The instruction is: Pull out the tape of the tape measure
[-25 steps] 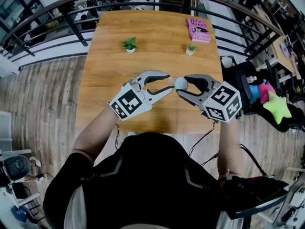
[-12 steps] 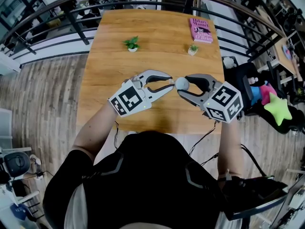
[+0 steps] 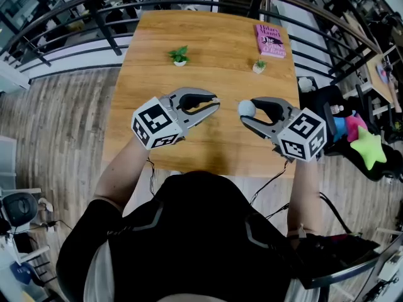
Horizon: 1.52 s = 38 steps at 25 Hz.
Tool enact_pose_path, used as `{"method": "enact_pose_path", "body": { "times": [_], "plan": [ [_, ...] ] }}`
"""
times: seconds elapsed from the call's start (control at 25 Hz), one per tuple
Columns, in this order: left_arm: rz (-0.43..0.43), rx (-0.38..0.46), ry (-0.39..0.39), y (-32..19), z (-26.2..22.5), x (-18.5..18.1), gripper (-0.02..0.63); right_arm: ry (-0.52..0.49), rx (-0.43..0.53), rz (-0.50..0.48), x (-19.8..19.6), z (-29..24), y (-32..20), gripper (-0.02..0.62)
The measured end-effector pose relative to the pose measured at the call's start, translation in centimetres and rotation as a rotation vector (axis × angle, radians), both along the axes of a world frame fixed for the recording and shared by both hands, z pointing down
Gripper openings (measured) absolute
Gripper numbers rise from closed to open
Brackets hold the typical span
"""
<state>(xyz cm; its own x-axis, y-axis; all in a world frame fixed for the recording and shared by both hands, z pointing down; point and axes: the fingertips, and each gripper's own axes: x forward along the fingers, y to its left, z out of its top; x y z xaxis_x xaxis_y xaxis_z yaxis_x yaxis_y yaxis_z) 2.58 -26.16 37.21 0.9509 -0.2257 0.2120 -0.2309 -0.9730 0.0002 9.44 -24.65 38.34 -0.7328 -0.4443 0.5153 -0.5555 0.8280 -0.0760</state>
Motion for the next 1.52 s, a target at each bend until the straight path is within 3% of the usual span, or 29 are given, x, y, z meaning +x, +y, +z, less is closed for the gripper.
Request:
{"method": "enact_pose_path", "body": {
  "times": [0.24, 0.88, 1.04, 1.24, 1.52],
  "plan": [
    [-0.043, -0.057, -0.026, -0.7, -0.2, -2.3, 0.083, -0.073, -0.027, -0.018, -0.5, -0.4, 0.0, 0.222],
    [-0.217, -0.133, -0.087, -2.5, 2.3, -9.0, 0.081, -0.007, -0.065, -0.009, 0.2, 2.2, -1.2, 0.222],
    [-0.256, -0.153, -0.083, -2.5, 2.2, -10.8, 0.081, -0.033, -0.079, 0.013, 0.7, 2.1, -1.5, 0.222],
    [-0.3, -0.155, -0.15, -2.8, 3.0, -12.6, 0.081, -0.042, -0.082, 0.022, 0.6, 2.1, -1.7, 0.222],
    [-0.322, -0.167, -0.159, -3.0, 3.3, -12.9, 0.081, -0.015, -0.078, 0.009, 0.6, 2.9, -1.6, 0.222]
  ]
}}
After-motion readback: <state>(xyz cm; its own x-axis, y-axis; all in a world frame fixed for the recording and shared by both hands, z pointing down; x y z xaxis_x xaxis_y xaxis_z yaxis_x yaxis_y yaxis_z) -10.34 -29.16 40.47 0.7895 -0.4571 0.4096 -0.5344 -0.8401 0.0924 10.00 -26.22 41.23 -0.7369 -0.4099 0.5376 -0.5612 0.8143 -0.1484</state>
